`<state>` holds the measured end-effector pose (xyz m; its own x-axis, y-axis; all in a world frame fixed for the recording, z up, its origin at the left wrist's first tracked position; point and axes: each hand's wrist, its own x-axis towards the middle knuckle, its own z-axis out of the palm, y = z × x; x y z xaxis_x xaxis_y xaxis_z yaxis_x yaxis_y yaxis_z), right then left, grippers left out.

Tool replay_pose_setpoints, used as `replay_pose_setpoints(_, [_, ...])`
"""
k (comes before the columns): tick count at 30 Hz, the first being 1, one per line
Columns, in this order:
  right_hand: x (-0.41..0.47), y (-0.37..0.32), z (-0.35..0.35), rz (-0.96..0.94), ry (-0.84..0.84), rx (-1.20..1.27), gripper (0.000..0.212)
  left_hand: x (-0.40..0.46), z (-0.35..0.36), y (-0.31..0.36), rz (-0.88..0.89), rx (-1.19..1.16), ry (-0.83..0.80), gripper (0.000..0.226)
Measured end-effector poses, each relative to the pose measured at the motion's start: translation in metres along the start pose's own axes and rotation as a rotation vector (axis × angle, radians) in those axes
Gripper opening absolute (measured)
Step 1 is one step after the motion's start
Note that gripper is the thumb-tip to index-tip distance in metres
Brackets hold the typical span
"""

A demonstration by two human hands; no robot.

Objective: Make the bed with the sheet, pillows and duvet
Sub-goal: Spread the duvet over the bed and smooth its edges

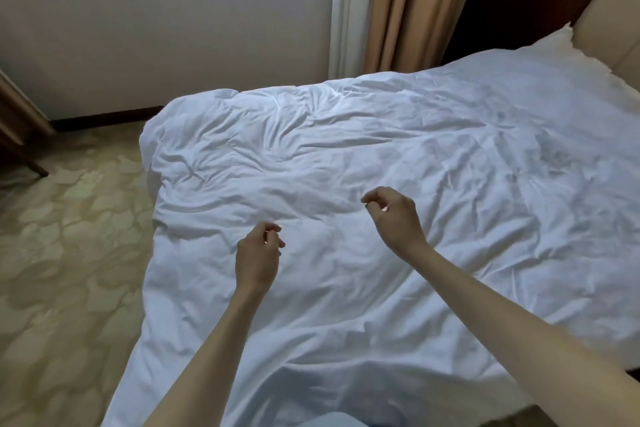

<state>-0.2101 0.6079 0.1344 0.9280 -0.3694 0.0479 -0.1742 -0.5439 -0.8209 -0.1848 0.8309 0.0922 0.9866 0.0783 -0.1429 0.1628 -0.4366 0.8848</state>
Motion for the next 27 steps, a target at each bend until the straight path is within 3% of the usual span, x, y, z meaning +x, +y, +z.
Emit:
replay_pose_setpoints(6, [-0.023, 0.04, 0.039, 0.009, -0.115, -0.082, 0.019, -0.021, 0.036, -0.066, -0.047, 0.082, 0.046, 0.029])
replay_pose_setpoints(11, [-0.03, 0.098, 0.082, -0.009, -0.151, -0.182, 0.019, 0.015, 0.078, -0.113, 0.012, 0.43, -0.059, 0.044])
replay_pose_setpoints(15, [-0.018, 0.151, 0.124, -0.087, -0.202, -0.342, 0.039, 0.063, 0.141, -0.142, 0.176, 0.689, -0.162, 0.053])
replay_pose_setpoints(19, [0.005, 0.195, 0.17, -0.158, -0.236, -0.437, 0.045, 0.098, 0.173, -0.211, 0.351, 0.94, -0.328, 0.059])
replay_pose_setpoints(23, [0.005, 0.22, 0.186, -0.142, -0.264, -0.47, 0.052, 0.102, 0.106, -0.306, 0.12, 1.024, -0.123, 0.064])
replay_pose_setpoints(25, [-0.002, 0.224, 0.188, -0.139, -0.271, -0.478, 0.049, 0.088, 0.043, -0.342, -0.171, 1.026, 0.016, 0.064])
replay_pose_setpoints(27, [-0.011, 0.224, 0.187, -0.088, -0.273, -0.476, 0.053, 0.071, -0.013, -0.363, -0.531, 1.004, 0.03, 0.064])
